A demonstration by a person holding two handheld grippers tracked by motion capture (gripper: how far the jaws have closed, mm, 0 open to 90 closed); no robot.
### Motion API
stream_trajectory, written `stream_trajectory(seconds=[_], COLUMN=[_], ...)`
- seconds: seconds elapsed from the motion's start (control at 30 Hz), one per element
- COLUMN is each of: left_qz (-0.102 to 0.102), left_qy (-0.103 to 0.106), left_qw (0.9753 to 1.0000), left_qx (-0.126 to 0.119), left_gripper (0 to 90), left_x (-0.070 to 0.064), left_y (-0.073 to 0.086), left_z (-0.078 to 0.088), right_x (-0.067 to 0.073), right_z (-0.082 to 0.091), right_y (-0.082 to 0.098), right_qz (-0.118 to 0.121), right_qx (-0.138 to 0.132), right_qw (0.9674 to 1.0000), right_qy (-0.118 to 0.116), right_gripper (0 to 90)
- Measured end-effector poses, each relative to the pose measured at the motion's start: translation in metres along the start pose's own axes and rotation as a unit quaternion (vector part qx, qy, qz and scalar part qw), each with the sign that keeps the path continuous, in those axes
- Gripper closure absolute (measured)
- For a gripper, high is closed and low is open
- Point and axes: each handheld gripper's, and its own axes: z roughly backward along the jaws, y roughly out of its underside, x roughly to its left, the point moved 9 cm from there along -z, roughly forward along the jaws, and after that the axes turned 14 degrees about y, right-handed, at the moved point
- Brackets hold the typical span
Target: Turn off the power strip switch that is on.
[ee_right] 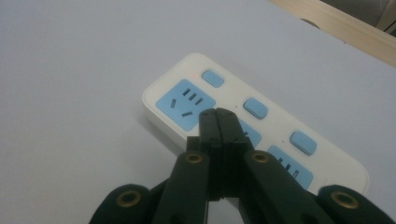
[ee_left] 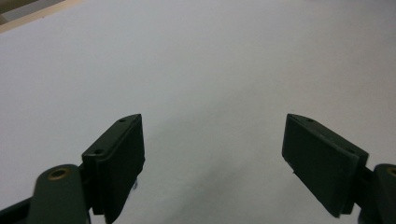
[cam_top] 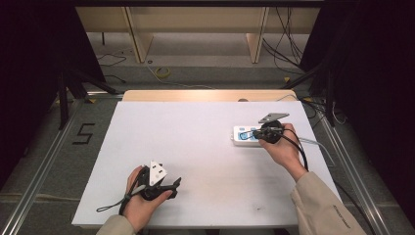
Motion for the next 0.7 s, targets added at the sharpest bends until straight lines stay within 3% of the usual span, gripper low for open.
stream_trajectory(seconds=[0.7], left_qz=[-0.001], left_qy=[0.000], left_qw=[1.0000], left_qx=[0.001], left_gripper=[21.0], left_x=[0.000], left_y=[0.000], left_z=[0.001], right_x=[0.001], right_z=[-0.012], right_y=[-0.012], right_qz=[0.003], right_qx=[0.005], right_qw=[1.0000], right_qy=[-0.001], right_gripper=[90.0])
